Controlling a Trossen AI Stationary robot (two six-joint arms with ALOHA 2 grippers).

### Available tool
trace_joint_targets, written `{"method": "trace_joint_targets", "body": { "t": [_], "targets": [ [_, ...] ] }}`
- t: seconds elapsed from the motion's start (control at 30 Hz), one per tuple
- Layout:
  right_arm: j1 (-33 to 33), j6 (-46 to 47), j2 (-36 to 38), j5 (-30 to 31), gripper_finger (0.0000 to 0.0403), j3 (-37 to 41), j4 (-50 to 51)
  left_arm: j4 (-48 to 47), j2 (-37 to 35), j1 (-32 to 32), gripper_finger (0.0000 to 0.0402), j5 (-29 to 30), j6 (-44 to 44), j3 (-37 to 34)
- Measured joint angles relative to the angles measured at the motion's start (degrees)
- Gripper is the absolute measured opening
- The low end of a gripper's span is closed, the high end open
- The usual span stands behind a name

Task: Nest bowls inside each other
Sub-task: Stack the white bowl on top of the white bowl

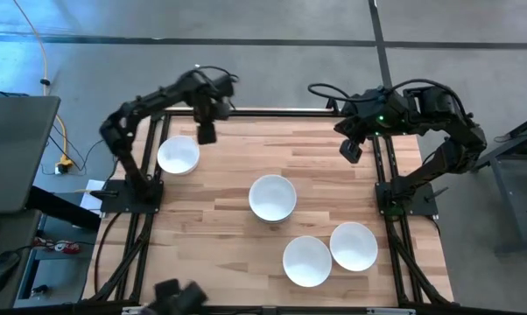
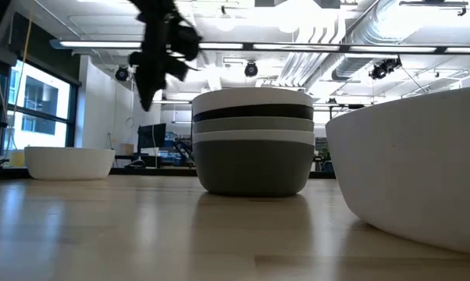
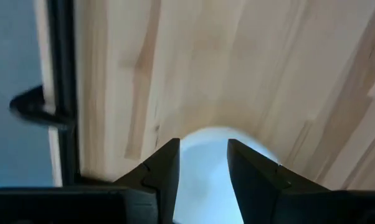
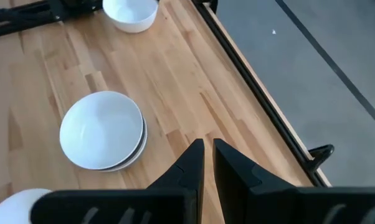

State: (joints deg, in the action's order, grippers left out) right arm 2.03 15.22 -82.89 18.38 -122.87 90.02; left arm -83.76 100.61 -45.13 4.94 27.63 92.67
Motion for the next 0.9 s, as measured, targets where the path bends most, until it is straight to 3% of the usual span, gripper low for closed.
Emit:
{"method": "trace_joint_targets", "body": {
  "t": [0.17, 0.43, 0.9],
  "targets": [
    [-0.2, -2.8, 0.0, 0.0, 0.0023, 0.0, 0.0, 2.0, -5.3, -8.1, 0.0122, -0.2, 5.3, -6.6],
    [-0.3, -8.8, 0.0, -4.3, 0.0023, 0.0, -2.0, 5.4, -9.2, -17.8, 0.0122, -3.9, 5.2, -13.9],
    [-0.2, -12.6, 0.0, -5.2, 0.0023, 0.0, -2.4, 15.4, -8.3, -19.0, 0.0122, -2.8, -4.2, -23.1]
  ]
}}
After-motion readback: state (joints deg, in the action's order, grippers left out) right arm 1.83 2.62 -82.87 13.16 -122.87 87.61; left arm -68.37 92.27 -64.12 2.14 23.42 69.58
